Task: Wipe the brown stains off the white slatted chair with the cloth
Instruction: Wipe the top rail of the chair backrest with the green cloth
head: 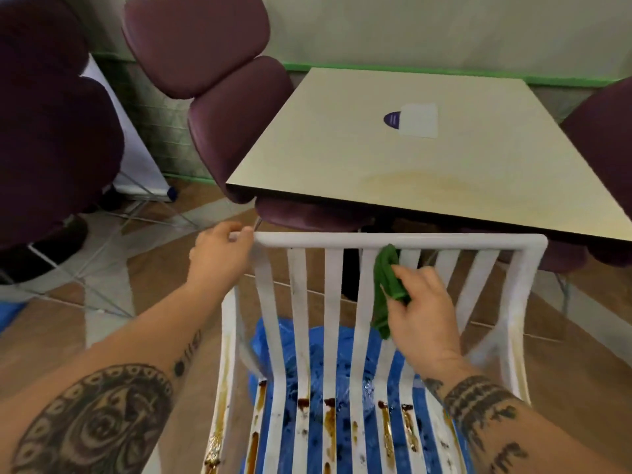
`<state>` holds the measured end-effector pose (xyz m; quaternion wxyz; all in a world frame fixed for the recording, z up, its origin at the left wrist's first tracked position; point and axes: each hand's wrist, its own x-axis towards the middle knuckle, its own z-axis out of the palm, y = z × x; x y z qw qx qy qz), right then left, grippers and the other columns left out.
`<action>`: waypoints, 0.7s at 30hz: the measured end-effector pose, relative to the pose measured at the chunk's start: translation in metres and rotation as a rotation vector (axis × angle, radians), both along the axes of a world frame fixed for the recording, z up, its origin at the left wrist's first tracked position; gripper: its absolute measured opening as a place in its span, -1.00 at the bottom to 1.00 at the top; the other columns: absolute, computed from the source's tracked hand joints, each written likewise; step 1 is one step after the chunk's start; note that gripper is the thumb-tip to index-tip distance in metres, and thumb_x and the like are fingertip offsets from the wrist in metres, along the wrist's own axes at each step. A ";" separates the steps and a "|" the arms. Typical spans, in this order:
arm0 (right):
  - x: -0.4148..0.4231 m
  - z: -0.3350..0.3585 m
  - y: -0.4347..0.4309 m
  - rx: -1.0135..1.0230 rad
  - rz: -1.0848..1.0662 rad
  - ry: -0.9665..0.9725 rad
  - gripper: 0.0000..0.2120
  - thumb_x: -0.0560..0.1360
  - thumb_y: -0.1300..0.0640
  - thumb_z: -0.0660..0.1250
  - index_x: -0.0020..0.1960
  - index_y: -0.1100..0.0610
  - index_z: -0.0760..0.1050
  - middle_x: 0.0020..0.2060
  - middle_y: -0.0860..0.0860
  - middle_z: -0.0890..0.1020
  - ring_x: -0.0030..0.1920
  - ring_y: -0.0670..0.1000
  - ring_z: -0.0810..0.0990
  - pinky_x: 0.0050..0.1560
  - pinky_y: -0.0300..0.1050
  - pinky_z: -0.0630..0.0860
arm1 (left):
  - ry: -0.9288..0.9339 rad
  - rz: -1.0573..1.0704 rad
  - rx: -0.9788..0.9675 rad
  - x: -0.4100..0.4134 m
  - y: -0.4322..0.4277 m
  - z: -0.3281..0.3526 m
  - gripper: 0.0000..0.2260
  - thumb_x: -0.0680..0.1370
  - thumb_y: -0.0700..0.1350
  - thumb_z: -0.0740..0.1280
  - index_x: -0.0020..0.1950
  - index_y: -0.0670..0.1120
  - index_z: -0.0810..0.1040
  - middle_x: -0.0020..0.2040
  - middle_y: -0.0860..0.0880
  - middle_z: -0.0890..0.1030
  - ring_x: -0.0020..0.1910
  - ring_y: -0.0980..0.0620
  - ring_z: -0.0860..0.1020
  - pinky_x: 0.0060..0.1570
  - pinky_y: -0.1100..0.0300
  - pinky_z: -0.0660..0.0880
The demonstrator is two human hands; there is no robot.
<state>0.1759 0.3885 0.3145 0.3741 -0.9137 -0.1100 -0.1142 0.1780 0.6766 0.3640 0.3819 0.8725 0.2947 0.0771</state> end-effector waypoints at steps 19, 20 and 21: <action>0.004 -0.030 0.142 0.013 0.045 -0.101 -0.58 0.49 0.33 0.31 0.30 0.07 0.61 -0.13 0.05 0.49 -0.17 0.00 0.47 -0.11 -0.14 0.51 | -0.213 -0.081 -0.182 0.007 0.023 -0.041 -0.88 0.64 0.17 0.21 0.10 0.18 0.44 0.19 -0.06 0.50 -0.03 0.02 0.54 -0.12 0.15 0.40; 0.004 -0.027 0.145 0.049 0.004 -0.022 -0.60 0.53 0.29 0.32 0.32 0.03 0.59 -0.10 0.01 0.49 -0.14 -0.02 0.48 -0.07 -0.17 0.49 | -0.212 -0.082 -0.187 0.007 0.023 -0.042 -0.88 0.65 0.17 0.21 0.10 0.17 0.44 0.19 -0.06 0.50 -0.03 0.03 0.54 -0.14 0.17 0.39; 0.001 -0.025 0.147 0.093 -0.051 0.068 -0.65 0.56 0.23 0.32 0.30 0.00 0.61 -0.07 0.00 0.50 -0.13 -0.03 0.50 -0.05 -0.17 0.51 | -0.208 -0.087 -0.189 0.007 0.023 -0.042 -0.88 0.65 0.17 0.21 0.10 0.17 0.44 0.19 -0.06 0.51 -0.04 0.03 0.54 -0.17 0.19 0.38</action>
